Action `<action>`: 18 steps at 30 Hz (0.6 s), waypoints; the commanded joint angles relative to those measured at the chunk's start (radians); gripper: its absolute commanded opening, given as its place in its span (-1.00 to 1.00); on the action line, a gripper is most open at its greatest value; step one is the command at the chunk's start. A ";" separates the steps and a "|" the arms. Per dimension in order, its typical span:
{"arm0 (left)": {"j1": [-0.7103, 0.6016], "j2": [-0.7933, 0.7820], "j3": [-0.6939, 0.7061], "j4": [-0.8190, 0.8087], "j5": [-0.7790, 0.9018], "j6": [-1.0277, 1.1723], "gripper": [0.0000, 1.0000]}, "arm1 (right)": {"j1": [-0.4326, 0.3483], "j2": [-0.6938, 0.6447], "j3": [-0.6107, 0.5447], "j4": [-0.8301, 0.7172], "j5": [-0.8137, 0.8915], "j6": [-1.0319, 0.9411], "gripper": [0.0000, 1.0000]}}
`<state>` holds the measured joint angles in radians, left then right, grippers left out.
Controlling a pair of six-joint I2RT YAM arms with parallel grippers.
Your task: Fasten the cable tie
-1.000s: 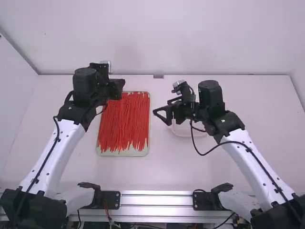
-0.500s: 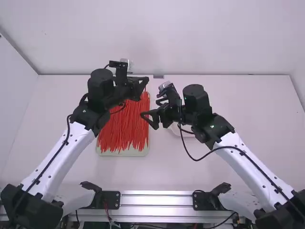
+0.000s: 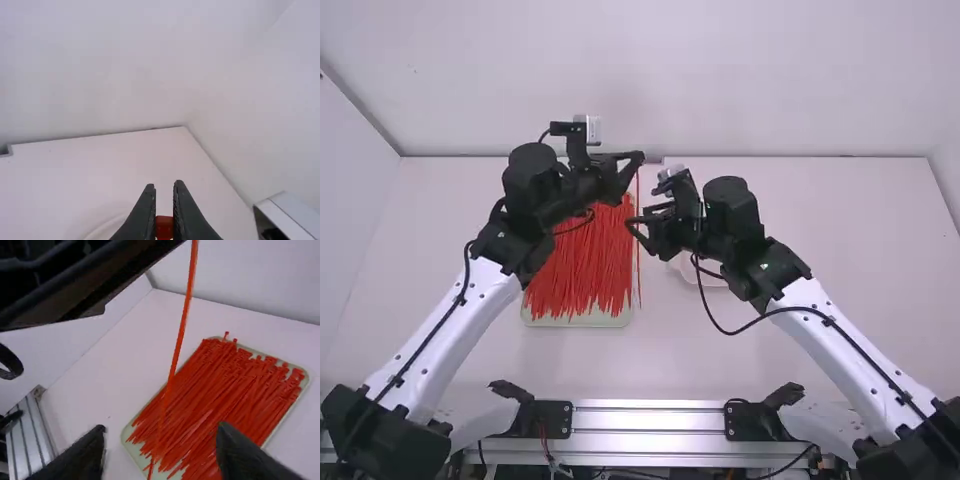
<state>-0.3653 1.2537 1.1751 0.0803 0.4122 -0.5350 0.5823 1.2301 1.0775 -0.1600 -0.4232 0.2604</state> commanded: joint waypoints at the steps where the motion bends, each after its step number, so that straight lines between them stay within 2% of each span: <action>1: -0.008 -0.019 0.002 0.002 -0.005 0.008 -0.96 | -0.004 -0.013 0.004 0.003 0.005 0.005 -0.31; 2: -0.008 -0.019 0.002 -0.001 -0.010 0.007 -0.96 | -0.005 -0.013 0.004 0.003 0.006 0.005 -0.32; 5: -0.003 -0.019 0.002 0.008 0.004 0.000 -0.96 | -0.008 -0.013 0.004 0.000 0.005 0.006 -0.73; 6: -0.004 -0.019 0.002 0.008 0.005 0.000 -0.96 | -0.008 -0.013 0.004 0.000 0.005 0.006 -0.75; 9: -0.009 -0.019 0.002 0.011 -0.009 0.000 -0.96 | -0.006 -0.013 0.004 0.003 0.006 0.006 -1.00; 15: -0.009 -0.019 0.002 0.032 -0.006 0.001 -0.96 | -0.006 -0.013 0.004 0.007 0.006 0.004 -1.00; 16: -0.003 -0.019 0.002 0.037 -0.009 0.001 -0.77 | -0.009 -0.013 0.004 0.007 0.005 0.000 -1.00; 17: 0.003 -0.019 0.002 0.043 -0.010 0.001 -0.39 | -0.018 -0.014 0.004 0.004 0.005 -0.009 -1.00; 18: 0.003 -0.019 0.002 0.043 -0.010 0.001 -0.39 | -0.018 -0.014 0.004 0.004 0.005 -0.009 -1.00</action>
<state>-0.3683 1.2537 1.1751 0.1146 0.4068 -0.5312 0.5728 1.2301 1.0779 -0.1562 -0.4168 0.2581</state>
